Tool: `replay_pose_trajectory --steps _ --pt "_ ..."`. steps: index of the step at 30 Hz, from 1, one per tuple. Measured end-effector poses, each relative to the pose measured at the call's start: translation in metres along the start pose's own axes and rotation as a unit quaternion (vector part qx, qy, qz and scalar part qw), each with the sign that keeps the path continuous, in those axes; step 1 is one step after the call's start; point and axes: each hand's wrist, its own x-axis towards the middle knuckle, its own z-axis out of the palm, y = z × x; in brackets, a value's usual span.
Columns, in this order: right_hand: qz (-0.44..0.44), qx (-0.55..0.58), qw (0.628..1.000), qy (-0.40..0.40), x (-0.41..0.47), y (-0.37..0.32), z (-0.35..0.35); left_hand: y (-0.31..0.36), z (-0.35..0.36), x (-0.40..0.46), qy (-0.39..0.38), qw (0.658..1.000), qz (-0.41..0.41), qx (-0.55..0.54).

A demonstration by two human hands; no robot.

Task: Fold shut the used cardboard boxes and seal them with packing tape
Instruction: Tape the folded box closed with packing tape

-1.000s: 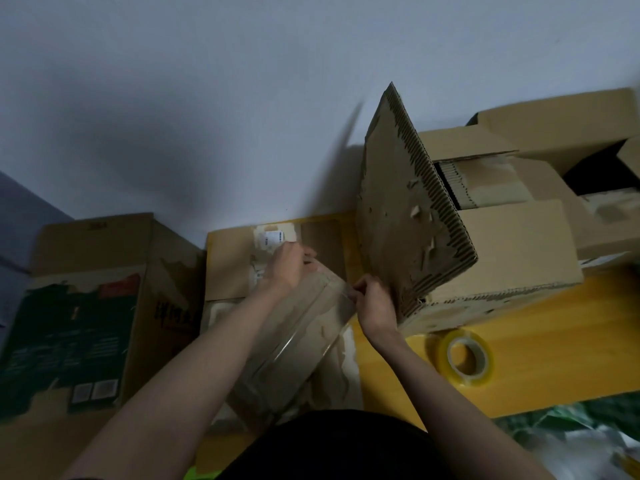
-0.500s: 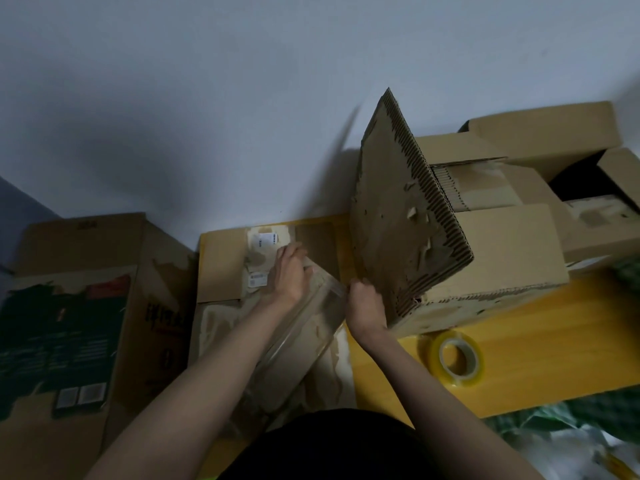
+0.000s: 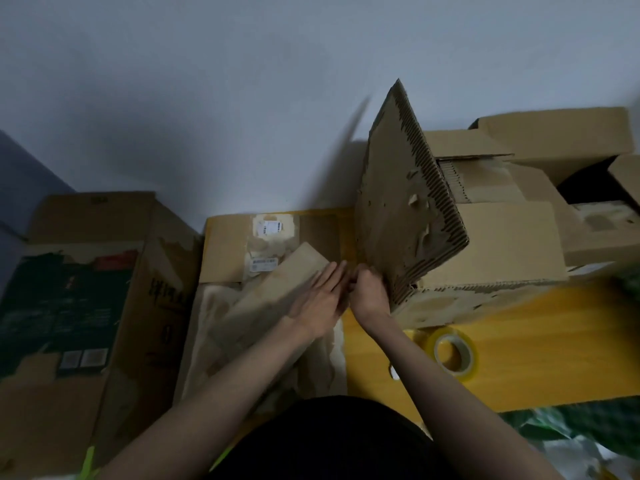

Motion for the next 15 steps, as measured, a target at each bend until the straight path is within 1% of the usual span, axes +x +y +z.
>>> replay_pose_trajectory --steps 2,3,5,6,7,9,10,12,13,15 --pt "-0.016 -0.042 0.999 -0.004 -0.005 -0.003 -0.001 0.002 0.001 -0.017 0.011 0.999 -0.026 -0.015" --pt "-0.039 -0.082 0.996 0.004 -0.007 -0.004 -0.001 0.004 0.002 -0.026 0.021 0.999 -0.041 -0.027" --pt "-0.122 -0.149 0.981 0.024 -0.012 -0.011 0.004 0.007 0.006 -0.044 0.059 0.993 -0.090 -0.041" --pt "-0.173 -0.159 0.972 0.016 -0.016 -0.016 0.008 0.007 0.007 -0.054 0.082 0.988 -0.126 -0.046" --pt "-0.216 -0.156 0.964 -0.013 -0.019 -0.022 0.013 0.007 0.008 -0.066 0.107 0.978 -0.169 -0.052" --pt "-0.261 -0.150 0.950 -0.080 -0.027 -0.030 0.022 0.000 0.008 -0.091 0.160 0.947 -0.267 -0.075" --pt "-0.267 -0.155 0.946 -0.103 -0.030 -0.032 0.026 -0.004 0.009 -0.107 0.185 0.924 -0.321 -0.091" --pt "-0.273 -0.170 0.940 -0.113 -0.033 -0.032 0.031 -0.015 0.015 -0.138 0.217 0.875 -0.415 -0.122" --pt "-0.271 -0.170 0.941 -0.114 -0.032 -0.031 0.032 -0.018 0.019 -0.151 0.217 0.859 -0.442 -0.139" --pt "-0.250 -0.158 0.948 -0.119 -0.025 -0.029 0.027 -0.020 0.024 -0.165 0.194 0.855 -0.447 -0.176"
